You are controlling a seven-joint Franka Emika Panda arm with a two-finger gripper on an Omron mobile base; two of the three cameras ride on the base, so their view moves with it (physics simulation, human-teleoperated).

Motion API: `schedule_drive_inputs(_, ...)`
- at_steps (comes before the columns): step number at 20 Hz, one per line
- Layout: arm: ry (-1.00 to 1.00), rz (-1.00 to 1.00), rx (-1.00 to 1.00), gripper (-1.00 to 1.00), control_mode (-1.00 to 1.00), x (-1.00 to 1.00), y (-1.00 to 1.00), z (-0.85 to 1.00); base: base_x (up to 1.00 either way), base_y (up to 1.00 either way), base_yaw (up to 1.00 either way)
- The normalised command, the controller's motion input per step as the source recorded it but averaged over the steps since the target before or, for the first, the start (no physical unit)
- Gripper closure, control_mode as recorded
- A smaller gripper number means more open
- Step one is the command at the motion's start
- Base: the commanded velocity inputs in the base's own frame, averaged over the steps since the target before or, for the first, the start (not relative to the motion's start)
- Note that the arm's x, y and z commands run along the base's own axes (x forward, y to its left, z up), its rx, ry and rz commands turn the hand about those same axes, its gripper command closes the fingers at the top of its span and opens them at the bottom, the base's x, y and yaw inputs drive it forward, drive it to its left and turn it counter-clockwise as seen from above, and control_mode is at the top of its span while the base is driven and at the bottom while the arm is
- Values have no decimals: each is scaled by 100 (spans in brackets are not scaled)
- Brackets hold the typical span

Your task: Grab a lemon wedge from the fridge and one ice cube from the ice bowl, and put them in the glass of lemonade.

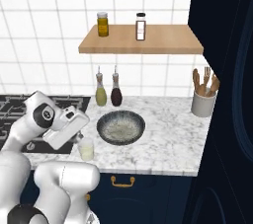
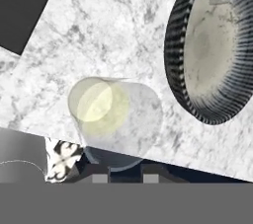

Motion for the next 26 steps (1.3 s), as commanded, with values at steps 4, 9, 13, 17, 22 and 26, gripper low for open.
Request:
schedule_drive_inputs(4, 2, 2, -5, 100, -100, 39, 0, -19, 0, 0, 0)
schedule_drive_inputs(9, 0, 2, -4, 100, -100, 26, 0, -28, 0, 0, 0)
schedule_drive_inputs(13, 0, 0, -2, 100, -100, 10, -2, -41, 0, 0, 0)
schedule_drive_inputs(17, 0, 0, -1, 100, -100, -1, -8, -24, 0, 0, 0)
schedule_drive_inputs(22, -7, 0, 0, 100, -100, -28, -20, 20, 0, 0, 0)
schedule_drive_inputs(26, -8, 0, 0, 100, -100, -31, -20, 20, 0, 0, 0)
